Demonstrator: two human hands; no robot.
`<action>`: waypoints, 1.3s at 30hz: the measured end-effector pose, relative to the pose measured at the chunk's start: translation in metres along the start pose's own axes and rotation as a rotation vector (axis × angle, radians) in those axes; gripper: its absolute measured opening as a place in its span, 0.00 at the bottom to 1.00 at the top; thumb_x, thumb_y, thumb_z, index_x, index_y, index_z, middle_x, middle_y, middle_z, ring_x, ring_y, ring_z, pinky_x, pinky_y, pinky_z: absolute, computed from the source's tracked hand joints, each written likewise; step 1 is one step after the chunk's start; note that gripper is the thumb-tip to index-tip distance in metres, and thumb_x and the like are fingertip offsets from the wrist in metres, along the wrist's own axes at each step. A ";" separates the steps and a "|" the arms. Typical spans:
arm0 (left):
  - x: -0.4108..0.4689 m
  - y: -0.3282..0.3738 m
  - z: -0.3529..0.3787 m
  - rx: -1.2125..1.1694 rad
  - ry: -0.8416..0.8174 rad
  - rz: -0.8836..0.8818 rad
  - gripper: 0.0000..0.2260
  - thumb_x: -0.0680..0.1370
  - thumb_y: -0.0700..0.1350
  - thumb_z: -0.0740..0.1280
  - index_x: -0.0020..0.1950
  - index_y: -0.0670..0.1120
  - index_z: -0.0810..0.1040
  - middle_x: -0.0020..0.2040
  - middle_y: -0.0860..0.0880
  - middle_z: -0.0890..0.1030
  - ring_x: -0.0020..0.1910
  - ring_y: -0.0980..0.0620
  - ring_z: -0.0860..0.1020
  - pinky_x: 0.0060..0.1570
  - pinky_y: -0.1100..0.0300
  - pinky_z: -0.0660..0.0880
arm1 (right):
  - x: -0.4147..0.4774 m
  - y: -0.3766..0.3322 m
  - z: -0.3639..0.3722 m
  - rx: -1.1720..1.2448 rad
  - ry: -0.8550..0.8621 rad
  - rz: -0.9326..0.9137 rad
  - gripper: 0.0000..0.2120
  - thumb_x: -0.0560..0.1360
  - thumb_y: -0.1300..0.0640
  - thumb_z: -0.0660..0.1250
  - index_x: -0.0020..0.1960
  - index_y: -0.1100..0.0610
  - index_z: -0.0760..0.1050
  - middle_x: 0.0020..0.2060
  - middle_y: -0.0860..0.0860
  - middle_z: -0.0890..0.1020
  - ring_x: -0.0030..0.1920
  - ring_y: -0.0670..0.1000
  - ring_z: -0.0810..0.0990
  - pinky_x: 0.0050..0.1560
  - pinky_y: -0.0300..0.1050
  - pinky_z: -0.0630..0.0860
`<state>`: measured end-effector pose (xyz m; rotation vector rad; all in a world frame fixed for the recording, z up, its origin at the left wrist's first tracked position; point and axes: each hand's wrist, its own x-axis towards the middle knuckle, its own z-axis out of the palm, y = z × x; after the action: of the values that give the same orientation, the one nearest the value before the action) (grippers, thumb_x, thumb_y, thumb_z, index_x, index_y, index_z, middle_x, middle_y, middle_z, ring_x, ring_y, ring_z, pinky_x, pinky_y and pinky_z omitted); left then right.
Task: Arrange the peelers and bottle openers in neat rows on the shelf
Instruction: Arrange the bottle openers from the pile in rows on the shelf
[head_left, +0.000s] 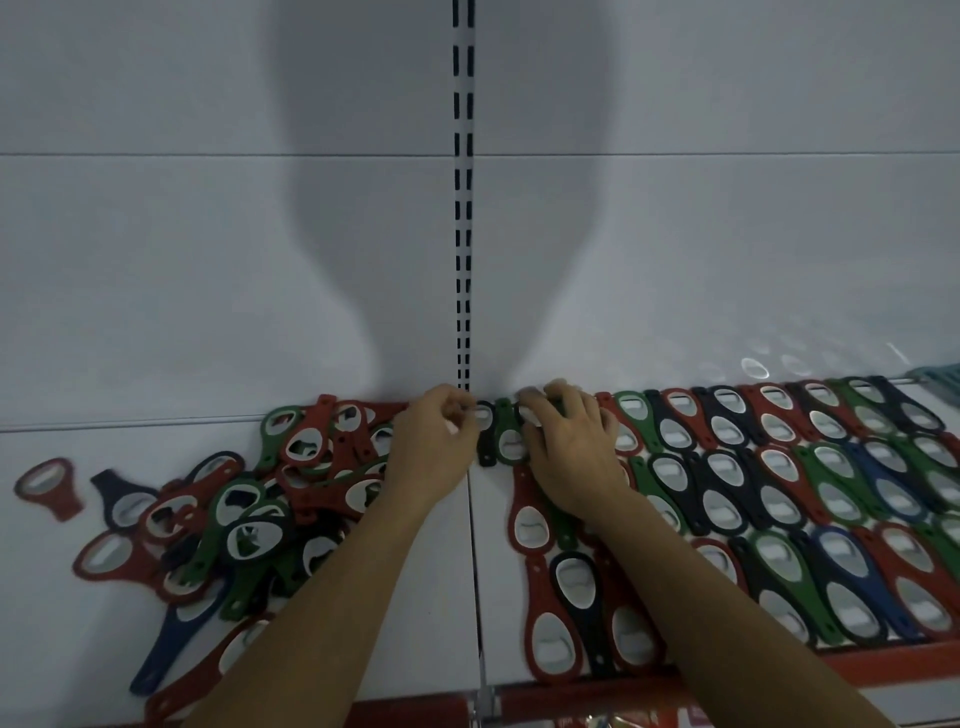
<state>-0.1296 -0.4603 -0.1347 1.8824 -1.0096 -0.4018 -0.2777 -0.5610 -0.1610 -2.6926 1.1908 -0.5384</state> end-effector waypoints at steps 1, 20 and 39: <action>0.000 0.005 -0.004 -0.193 0.041 -0.032 0.08 0.81 0.39 0.64 0.52 0.49 0.82 0.38 0.57 0.79 0.31 0.59 0.75 0.31 0.68 0.70 | 0.000 -0.004 -0.007 0.056 0.036 -0.025 0.16 0.83 0.48 0.58 0.70 0.47 0.70 0.67 0.49 0.71 0.67 0.52 0.68 0.66 0.54 0.68; -0.066 0.000 -0.040 -0.038 -0.145 0.068 0.07 0.77 0.45 0.74 0.48 0.56 0.79 0.43 0.61 0.82 0.39 0.58 0.82 0.39 0.64 0.78 | -0.009 -0.031 -0.050 0.940 -0.321 -0.049 0.06 0.80 0.65 0.67 0.51 0.58 0.82 0.40 0.53 0.86 0.42 0.50 0.84 0.49 0.41 0.81; -0.089 -0.003 0.001 0.399 -0.035 0.077 0.06 0.79 0.49 0.70 0.48 0.54 0.74 0.36 0.58 0.76 0.35 0.60 0.75 0.34 0.62 0.72 | -0.027 0.015 -0.009 0.025 -0.100 -0.041 0.19 0.82 0.45 0.58 0.72 0.46 0.68 0.71 0.53 0.69 0.73 0.58 0.63 0.71 0.67 0.61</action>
<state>-0.1828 -0.3908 -0.1496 2.1851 -1.2529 -0.1969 -0.3079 -0.5510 -0.1633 -2.6933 1.0981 -0.4157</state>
